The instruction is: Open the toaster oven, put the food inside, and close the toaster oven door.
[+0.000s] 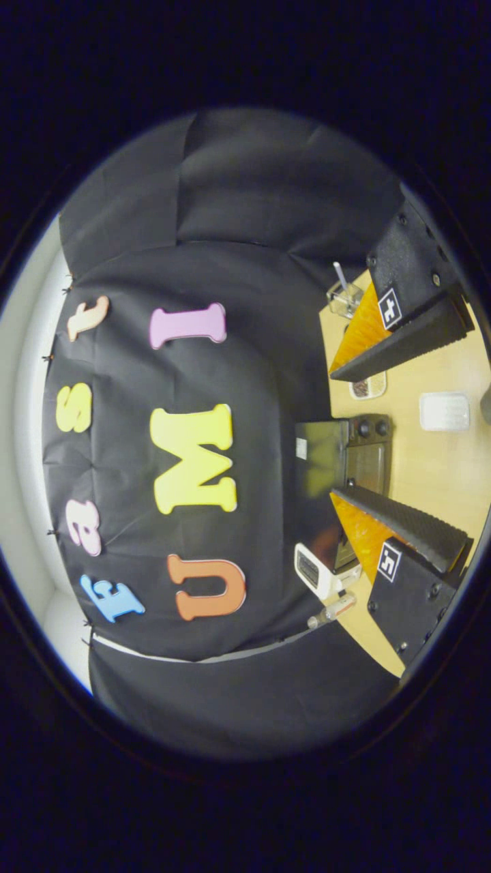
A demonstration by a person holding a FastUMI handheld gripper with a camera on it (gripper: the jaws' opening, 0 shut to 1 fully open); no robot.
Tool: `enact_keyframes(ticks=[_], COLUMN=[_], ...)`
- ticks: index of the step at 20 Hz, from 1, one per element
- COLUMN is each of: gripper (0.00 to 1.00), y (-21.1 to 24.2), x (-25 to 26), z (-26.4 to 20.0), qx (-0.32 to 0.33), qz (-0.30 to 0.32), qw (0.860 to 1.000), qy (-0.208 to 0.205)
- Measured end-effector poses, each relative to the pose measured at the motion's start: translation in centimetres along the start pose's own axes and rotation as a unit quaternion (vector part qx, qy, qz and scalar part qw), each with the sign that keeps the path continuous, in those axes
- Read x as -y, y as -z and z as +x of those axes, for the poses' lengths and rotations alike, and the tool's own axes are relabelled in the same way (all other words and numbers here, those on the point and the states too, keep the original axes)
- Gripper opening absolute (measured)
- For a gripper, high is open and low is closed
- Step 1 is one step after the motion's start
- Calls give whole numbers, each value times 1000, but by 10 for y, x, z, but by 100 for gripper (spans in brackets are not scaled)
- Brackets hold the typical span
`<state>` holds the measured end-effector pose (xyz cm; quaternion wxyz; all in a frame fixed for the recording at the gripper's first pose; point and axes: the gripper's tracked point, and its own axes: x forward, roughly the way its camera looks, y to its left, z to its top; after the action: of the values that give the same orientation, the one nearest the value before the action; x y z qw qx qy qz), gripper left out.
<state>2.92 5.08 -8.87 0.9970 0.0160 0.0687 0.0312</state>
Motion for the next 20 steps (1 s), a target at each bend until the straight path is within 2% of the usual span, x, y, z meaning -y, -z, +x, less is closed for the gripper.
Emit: enact_keyframes(ticks=[3, 7, 11, 20], gripper=[99, 99, 98, 98], y=[-40, -63, -59, -39], x=[48, 103, 142, 164], z=[-36, -71, -87, -89], qx=[52, 79, 89, 73], qz=[-6, -12, -5, 8], qw=[998, 996, 995, 997], qy=[31, 39, 38, 10])
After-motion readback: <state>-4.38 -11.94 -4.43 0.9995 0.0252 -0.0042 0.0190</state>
